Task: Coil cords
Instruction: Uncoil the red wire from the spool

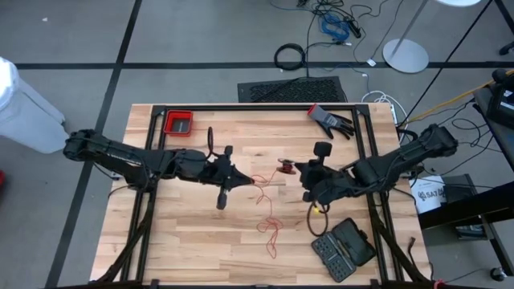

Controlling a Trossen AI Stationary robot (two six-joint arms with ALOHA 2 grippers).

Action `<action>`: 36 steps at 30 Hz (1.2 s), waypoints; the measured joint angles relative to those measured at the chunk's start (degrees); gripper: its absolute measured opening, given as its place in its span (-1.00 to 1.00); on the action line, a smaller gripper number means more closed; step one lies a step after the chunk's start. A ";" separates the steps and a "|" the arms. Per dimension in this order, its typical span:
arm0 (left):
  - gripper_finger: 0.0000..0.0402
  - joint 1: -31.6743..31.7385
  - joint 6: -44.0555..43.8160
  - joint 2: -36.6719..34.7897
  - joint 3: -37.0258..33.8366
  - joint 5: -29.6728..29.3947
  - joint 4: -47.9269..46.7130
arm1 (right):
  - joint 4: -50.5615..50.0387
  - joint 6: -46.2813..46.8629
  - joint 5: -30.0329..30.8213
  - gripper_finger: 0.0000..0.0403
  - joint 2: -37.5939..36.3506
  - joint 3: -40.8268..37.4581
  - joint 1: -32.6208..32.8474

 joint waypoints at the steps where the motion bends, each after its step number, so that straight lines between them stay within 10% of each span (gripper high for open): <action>1: -1.00 -0.16 0.00 0.00 0.00 0.02 0.14 | 0.07 -0.14 1.01 -1.00 0.40 0.00 -0.25; 18: -1.00 -2.58 -0.02 4.59 0.00 3.60 4.69 | 2.70 1.49 17.04 -1.00 1.42 -0.02 -1.60; 36: -0.56 -2.60 1.63 19.63 0.00 14.35 19.08 | 2.41 0.18 15.53 -1.00 1.01 -0.04 -1.60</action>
